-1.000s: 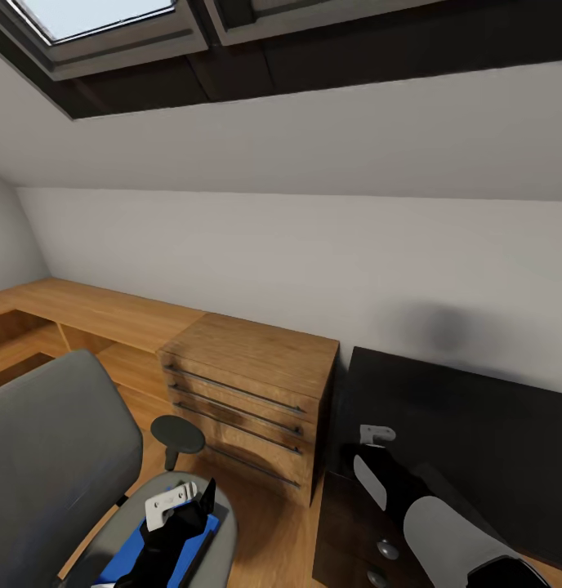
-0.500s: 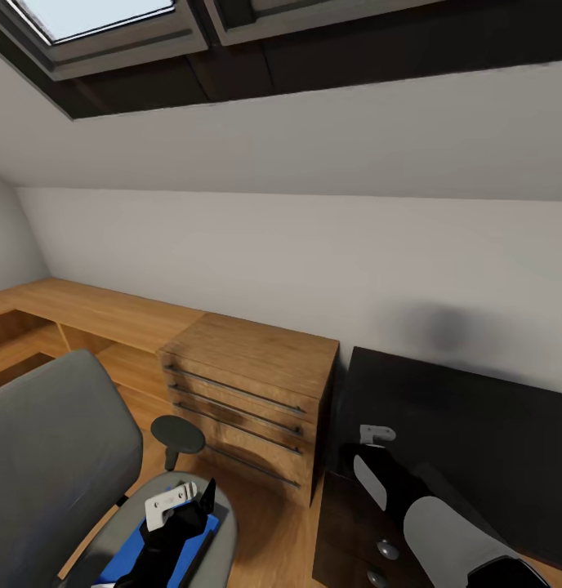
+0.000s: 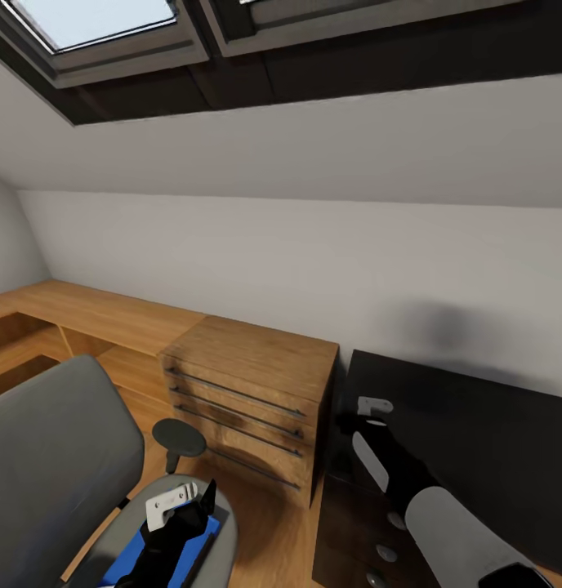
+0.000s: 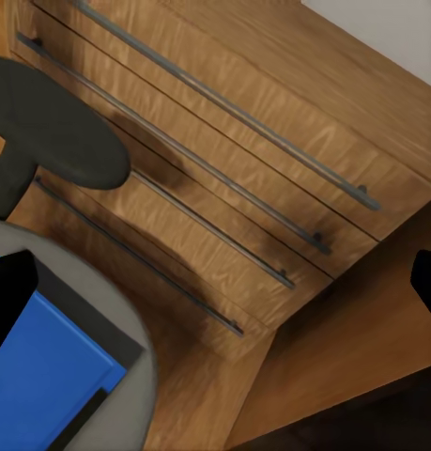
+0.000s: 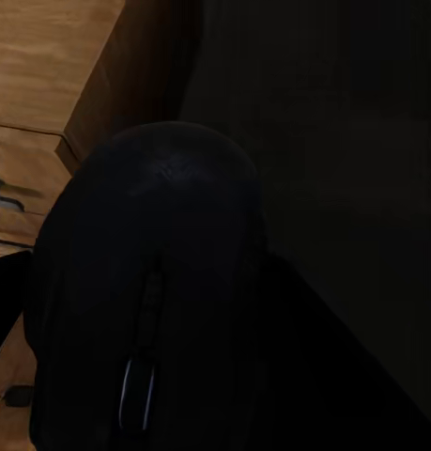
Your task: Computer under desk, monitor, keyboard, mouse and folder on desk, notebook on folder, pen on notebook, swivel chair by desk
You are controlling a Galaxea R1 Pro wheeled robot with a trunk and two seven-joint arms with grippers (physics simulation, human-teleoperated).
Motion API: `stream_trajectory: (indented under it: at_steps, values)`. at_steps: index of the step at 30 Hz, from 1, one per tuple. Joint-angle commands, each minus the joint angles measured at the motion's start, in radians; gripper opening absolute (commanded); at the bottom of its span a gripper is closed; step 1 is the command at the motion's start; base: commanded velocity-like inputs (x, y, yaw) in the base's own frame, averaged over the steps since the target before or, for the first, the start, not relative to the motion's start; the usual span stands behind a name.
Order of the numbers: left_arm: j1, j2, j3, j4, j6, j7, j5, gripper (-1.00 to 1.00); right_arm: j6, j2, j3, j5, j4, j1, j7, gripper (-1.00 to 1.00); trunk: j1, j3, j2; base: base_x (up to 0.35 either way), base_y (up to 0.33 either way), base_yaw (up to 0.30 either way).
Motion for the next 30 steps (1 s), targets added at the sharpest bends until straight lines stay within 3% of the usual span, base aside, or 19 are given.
stream_trajectory:
  at_steps: [1,9,20,23,25,30]
  values:
    - [0.000,0.000,0.000,-0.002,0.004,0.006,0.008,1.00,0.013,-0.005,0.005,-0.013,-0.011,0.000,-0.010,-1.00,-0.004,0.002,0.007,0.000,0.000,0.000]
    - [0.000,0.001,0.000,-0.002,0.004,0.005,0.009,1.00,0.027,-0.010,0.004,-0.014,-0.026,0.000,-0.011,-1.00,-0.034,0.027,0.063,-0.018,0.000,0.000]
    - [0.000,0.002,0.000,-0.002,0.004,0.006,0.008,1.00,0.032,-0.007,0.001,-0.015,-0.030,0.000,-0.011,-1.00,-0.077,0.062,0.140,-0.298,0.000,0.000]
    - [0.000,0.001,0.000,-0.002,0.006,0.006,0.009,1.00,0.032,-0.006,0.000,-0.029,-0.043,0.000,-0.011,-1.00,-0.088,0.071,0.161,-0.337,0.000,0.000]
    - [0.000,0.000,0.000,-0.001,0.020,0.006,0.009,1.00,0.032,-0.007,0.000,-0.068,-0.066,0.000,-0.011,-1.00,-0.096,0.077,0.175,-0.338,0.000,0.000]
    - [0.000,0.000,0.000,0.000,0.041,0.006,0.009,1.00,0.031,-0.008,0.001,-0.090,-0.076,0.000,-0.012,-1.00,-0.115,0.093,0.210,-0.338,0.000,0.000]
